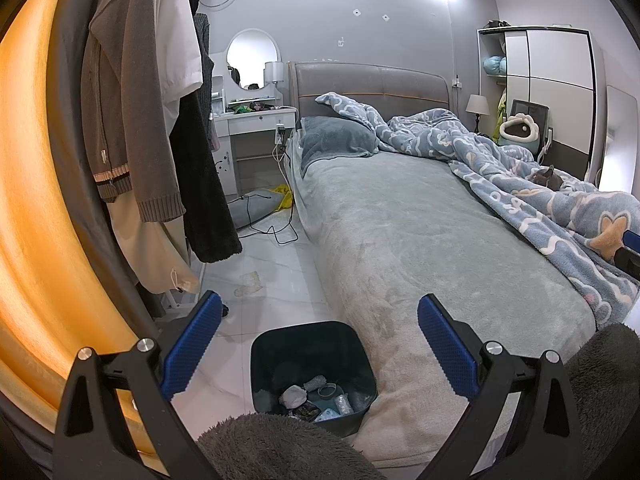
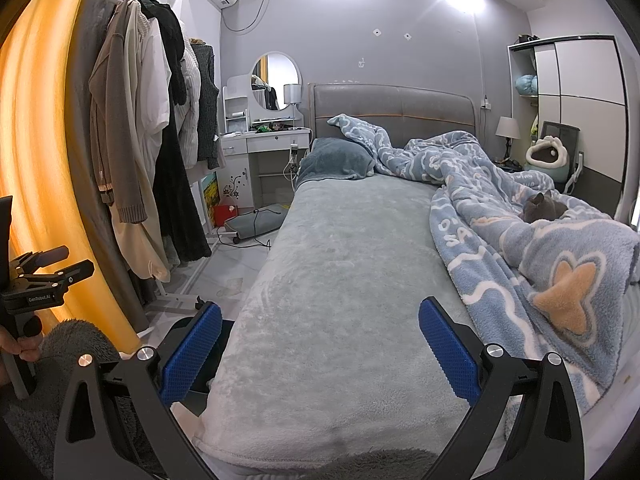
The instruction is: Collect trash
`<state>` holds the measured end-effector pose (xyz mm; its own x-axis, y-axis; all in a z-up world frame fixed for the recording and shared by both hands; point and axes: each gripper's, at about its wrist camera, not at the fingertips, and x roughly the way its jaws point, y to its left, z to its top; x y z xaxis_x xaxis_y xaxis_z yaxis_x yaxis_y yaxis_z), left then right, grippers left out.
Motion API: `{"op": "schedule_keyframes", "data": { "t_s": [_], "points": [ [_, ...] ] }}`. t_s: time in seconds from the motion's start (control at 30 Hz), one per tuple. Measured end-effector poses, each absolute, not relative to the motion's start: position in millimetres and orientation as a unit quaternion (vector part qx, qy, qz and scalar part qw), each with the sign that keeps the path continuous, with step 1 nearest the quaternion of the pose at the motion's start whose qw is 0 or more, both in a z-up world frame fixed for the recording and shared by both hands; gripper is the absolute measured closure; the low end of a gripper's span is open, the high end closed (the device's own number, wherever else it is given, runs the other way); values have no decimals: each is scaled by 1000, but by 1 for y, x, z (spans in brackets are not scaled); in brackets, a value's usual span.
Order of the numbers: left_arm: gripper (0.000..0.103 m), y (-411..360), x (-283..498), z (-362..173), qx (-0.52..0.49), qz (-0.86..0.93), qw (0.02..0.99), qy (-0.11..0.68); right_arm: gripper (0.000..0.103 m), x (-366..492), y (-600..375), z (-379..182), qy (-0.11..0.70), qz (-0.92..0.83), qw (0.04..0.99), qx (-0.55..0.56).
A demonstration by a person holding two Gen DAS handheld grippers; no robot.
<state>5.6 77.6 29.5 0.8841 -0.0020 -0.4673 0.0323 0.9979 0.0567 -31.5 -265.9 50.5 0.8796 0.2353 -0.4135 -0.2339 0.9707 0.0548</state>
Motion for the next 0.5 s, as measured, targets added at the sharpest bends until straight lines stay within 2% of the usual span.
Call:
{"op": "schedule_keyframes", "data": {
  "t_s": [0.5],
  "points": [
    [3, 78, 6, 29, 31, -8, 970, 241, 3, -30, -267, 51, 214, 122, 969, 1]
  ]
}}
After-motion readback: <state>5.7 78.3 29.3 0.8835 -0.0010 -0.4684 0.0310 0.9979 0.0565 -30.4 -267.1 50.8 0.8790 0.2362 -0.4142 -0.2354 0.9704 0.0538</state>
